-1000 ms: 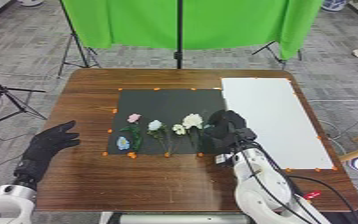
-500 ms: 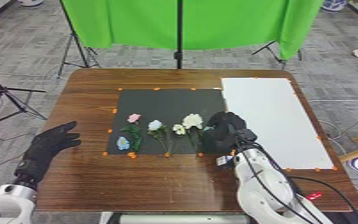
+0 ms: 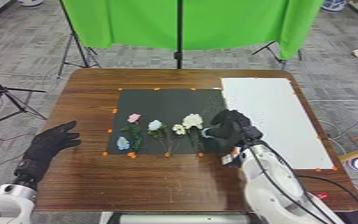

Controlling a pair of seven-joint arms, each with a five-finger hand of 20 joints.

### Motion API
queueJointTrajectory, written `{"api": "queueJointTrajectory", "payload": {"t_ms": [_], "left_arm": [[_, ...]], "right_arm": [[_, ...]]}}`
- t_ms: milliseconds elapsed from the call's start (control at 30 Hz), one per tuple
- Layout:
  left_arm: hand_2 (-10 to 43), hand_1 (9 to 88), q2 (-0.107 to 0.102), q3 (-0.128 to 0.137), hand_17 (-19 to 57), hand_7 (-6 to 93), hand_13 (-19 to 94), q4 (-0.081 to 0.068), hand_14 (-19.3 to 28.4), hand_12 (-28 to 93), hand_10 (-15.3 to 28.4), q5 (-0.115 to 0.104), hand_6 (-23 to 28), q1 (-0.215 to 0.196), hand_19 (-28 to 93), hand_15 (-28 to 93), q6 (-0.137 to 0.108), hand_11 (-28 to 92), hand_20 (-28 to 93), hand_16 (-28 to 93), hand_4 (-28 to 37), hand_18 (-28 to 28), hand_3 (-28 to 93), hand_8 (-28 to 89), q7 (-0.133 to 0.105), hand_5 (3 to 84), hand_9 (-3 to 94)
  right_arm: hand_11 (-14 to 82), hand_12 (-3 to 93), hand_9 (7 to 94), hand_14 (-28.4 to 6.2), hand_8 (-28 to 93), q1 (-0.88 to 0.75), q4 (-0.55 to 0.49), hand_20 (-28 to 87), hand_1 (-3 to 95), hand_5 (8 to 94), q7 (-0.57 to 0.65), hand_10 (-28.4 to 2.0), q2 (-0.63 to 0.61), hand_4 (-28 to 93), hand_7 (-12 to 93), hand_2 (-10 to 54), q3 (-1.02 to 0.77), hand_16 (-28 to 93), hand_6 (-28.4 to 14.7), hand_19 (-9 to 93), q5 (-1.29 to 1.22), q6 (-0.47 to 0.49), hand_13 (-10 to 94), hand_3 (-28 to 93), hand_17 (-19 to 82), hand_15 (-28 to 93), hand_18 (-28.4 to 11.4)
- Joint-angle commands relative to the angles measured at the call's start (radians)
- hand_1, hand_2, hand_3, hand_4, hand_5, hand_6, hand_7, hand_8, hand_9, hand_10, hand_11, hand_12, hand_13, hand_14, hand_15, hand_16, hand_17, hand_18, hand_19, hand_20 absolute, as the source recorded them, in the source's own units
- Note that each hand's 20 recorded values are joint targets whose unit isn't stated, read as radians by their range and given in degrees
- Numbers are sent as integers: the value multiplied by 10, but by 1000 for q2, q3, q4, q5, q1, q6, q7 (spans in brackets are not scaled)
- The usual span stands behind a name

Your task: Arrange flowers

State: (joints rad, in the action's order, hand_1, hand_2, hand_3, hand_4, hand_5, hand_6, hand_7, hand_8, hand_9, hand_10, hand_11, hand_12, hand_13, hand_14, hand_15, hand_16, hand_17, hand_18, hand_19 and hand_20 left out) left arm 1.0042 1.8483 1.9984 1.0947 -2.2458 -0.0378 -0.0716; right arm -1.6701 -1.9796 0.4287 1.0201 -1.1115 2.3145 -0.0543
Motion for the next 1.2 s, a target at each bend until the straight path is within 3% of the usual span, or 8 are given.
{"api": "queueJointTrajectory", "payload": {"t_ms": [33, 133, 233, 400, 467, 567, 767, 1200], "left_arm": [[102, 269, -6, 1, 63, 122, 397, -1, 195, 122, 140, 6, 48, 3, 196, 261, -3, 215, 210, -4, -283, 155, 634, -67, -6, 410, 447], [100, 269, -11, -5, 64, 123, 398, 2, 197, 122, 141, 11, 49, 10, 197, 262, -16, 216, 211, -5, -283, 155, 637, -67, -26, 413, 450], [99, 268, -16, -10, 67, 124, 400, 8, 197, 123, 142, 31, 49, 20, 197, 263, -17, 215, 210, -6, -283, 154, 639, -67, -45, 416, 453], [98, 268, -20, -21, 75, 125, 404, 16, 195, 123, 142, 40, 50, 38, 196, 264, -31, 218, 210, -8, -283, 151, 640, -68, -79, 423, 456], [97, 268, -15, -25, 77, 127, 405, 24, 195, 123, 141, 42, 50, 38, 194, 264, -36, 219, 209, -9, -283, 150, 641, -68, -92, 425, 459], [96, 268, -7, -24, 81, 128, 407, 36, 194, 123, 140, 55, 50, 35, 190, 261, -30, 221, 207, -11, -283, 148, 642, -68, -102, 429, 462], [96, 268, 8, -27, 88, 130, 406, 59, 190, 121, 141, 67, 52, 29, 170, 246, -37, 223, 198, -16, -283, 143, 642, -69, -119, 436, 465], [93, 267, 36, -14, 89, 131, 405, 90, 189, 120, 142, 105, 52, 25, 150, 237, -19, 223, 194, -11, -283, 138, 643, -69, -108, 445, 470]], "right_arm": [[176, 190, 800, -26, -89, -44, -65, 575, 370, 643, -37, -138, -41, -143, 159, -95, -148, 346, -10, 932, -136, -182, 920, 639, 612, 530, -157], [195, 202, 800, -30, -90, -98, -70, 603, 338, 660, -225, -133, -28, -135, 167, -95, -290, 357, -13, 932, -492, -219, 907, 650, 606, 552, -159], [195, 208, 768, -74, -91, -170, -80, 508, 286, 665, -370, -142, 1, -131, 177, -55, -430, 328, -13, 892, -891, -153, 817, 660, 503, 525, -167], [95, 188, 597, -172, -80, -253, -57, 423, 180, 580, -499, -174, 119, -141, 139, -16, -580, 278, -23, 481, -1479, 129, 525, 711, 222, 241, -190], [58, 176, 475, -174, -72, -275, -54, 342, 131, 488, -585, -164, 154, -143, 96, 0, -562, 281, -22, 272, -1488, 107, 395, 720, 161, 116, -176], [32, 149, 380, -154, -69, -305, -42, 279, 75, 391, -665, -155, 208, -155, 77, 4, -550, 240, -4, 140, -1375, 94, 273, 749, 113, 44, -158], [13, 110, 316, -123, -80, -395, -53, 220, 23, 313, -706, -138, 272, -180, 71, 4, -579, 179, 7, 78, -1213, 139, 194, 775, 60, -13, -132], [20, 107, 325, -129, -80, -505, -93, 219, 10, 320, -721, -139, 312, -183, 79, 4, -613, 172, 8, 88, -1219, 81, 199, 788, 62, -3, -134]]}}
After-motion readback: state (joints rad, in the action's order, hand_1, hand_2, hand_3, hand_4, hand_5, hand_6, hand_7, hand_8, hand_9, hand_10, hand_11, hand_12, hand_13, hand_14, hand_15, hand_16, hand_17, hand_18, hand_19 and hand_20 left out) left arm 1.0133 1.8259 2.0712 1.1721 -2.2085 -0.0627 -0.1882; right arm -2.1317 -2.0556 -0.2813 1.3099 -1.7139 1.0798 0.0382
